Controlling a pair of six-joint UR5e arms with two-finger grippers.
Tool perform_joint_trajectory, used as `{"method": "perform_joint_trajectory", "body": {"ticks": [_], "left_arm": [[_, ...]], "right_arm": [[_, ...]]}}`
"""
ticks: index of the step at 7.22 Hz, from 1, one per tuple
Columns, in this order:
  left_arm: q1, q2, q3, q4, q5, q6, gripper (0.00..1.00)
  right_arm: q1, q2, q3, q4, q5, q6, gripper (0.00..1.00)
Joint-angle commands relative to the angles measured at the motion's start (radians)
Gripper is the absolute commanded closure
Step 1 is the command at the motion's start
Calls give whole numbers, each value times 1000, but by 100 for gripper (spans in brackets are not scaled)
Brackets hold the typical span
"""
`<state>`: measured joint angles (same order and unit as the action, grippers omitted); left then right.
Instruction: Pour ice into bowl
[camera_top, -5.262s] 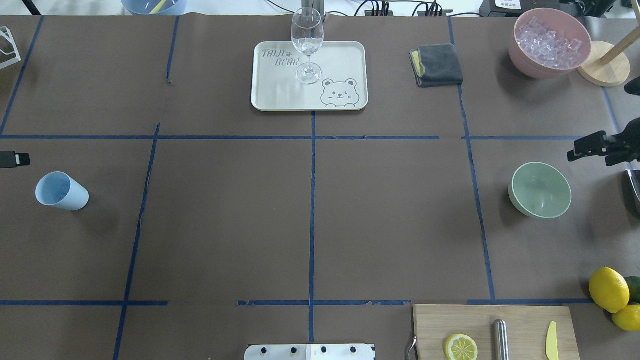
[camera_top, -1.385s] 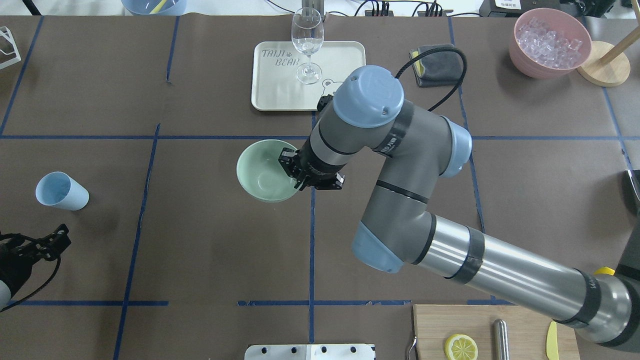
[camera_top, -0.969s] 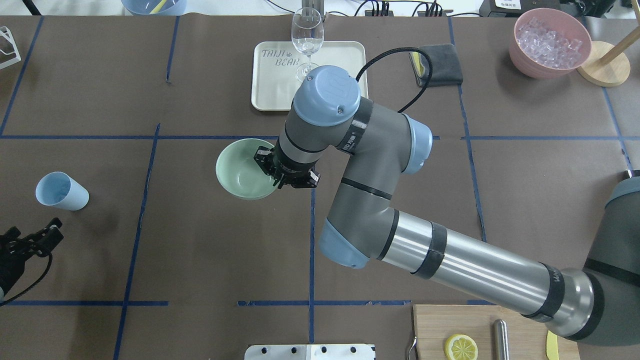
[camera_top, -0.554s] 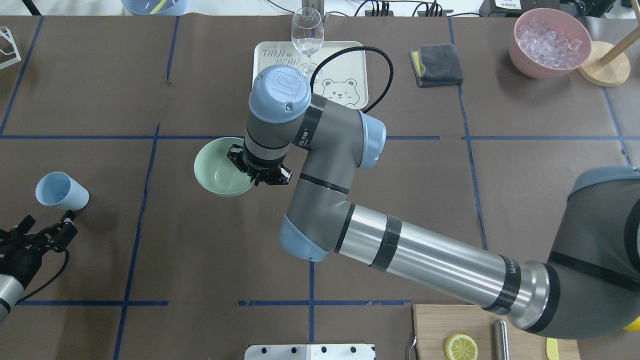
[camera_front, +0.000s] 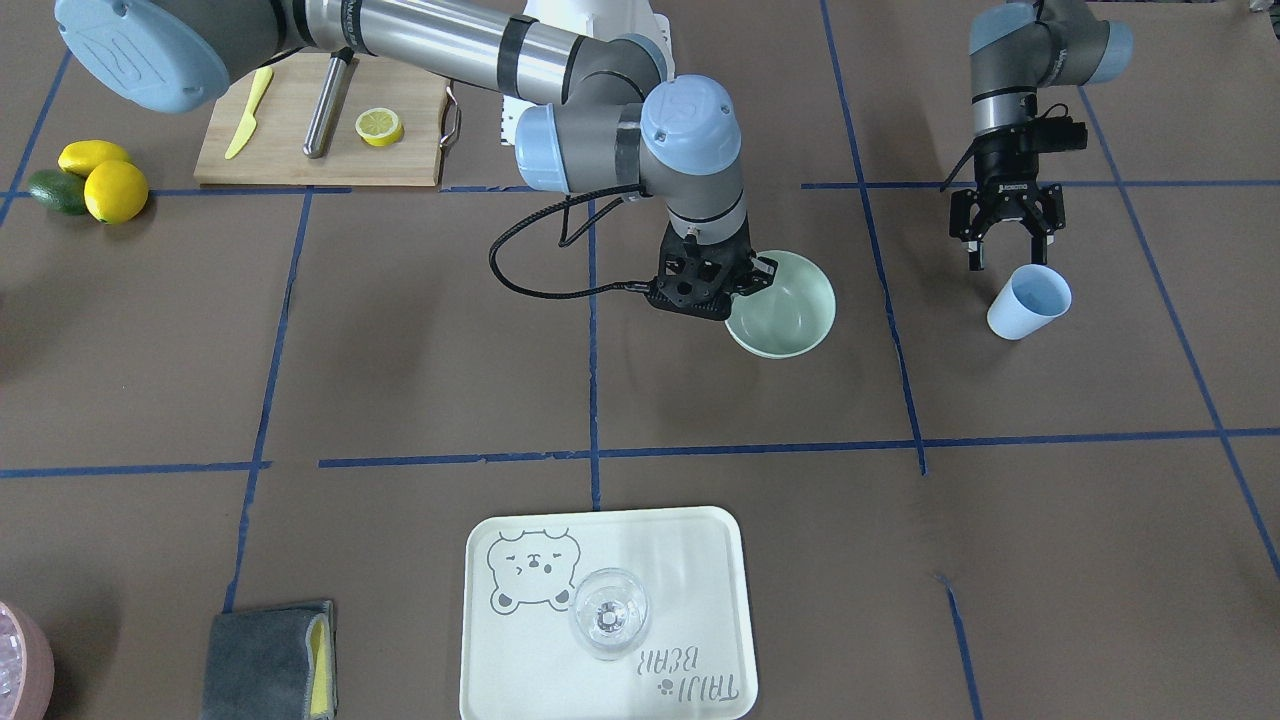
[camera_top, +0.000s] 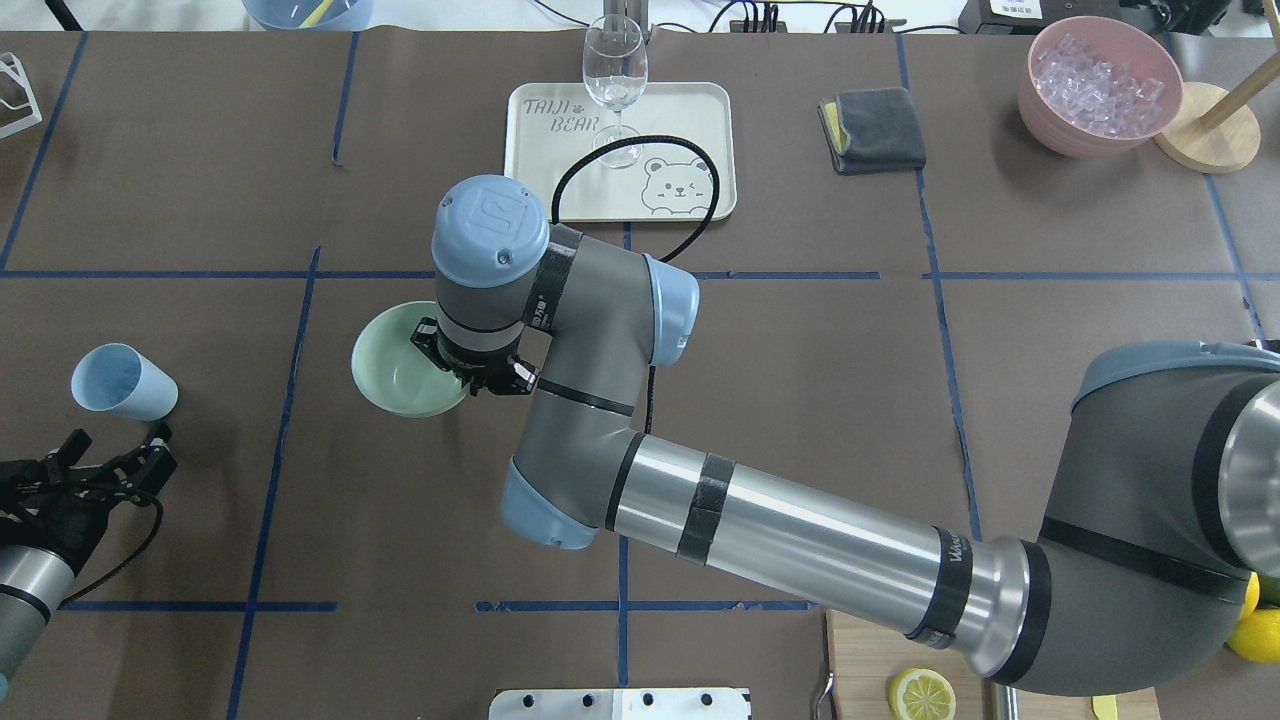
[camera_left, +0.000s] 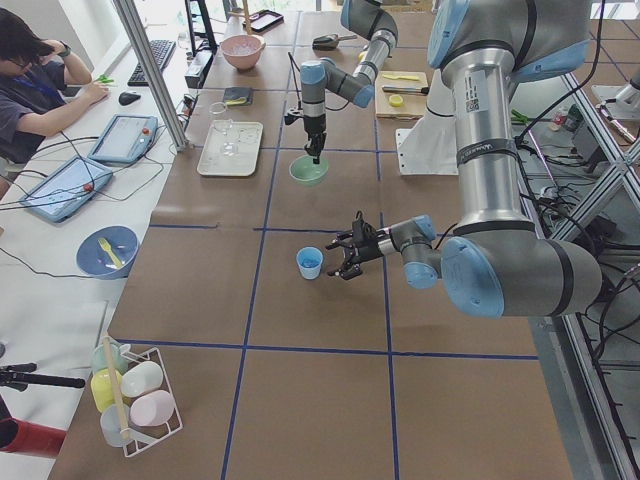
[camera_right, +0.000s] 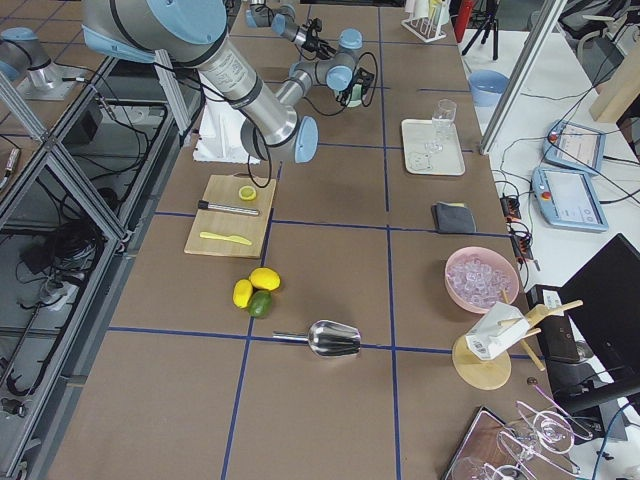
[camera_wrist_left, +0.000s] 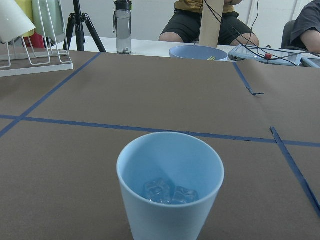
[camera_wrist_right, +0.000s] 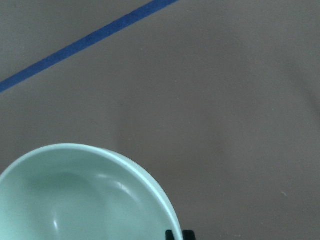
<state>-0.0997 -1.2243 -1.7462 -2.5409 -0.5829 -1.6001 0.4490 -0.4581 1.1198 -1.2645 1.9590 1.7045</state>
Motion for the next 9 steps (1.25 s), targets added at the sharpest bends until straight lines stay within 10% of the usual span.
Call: {"method": "perform_joint_trajectory", "body": {"ticks": [1, 2, 3, 9], "left_arm": [[0, -12, 2, -4, -3, 31, 3], [0, -14, 10, -4, -6, 32, 3], [0, -23, 29, -4, -6, 32, 3], [-69, -27, 79, -5, -9, 26, 3]], "right_arm": [[-10, 3, -14, 4, -63, -2, 100], [-10, 4, -23, 4, -80, -2, 71], [-15, 6, -25, 4, -124, -2, 1], [-13, 9, -15, 2, -134, 6, 0]]}}
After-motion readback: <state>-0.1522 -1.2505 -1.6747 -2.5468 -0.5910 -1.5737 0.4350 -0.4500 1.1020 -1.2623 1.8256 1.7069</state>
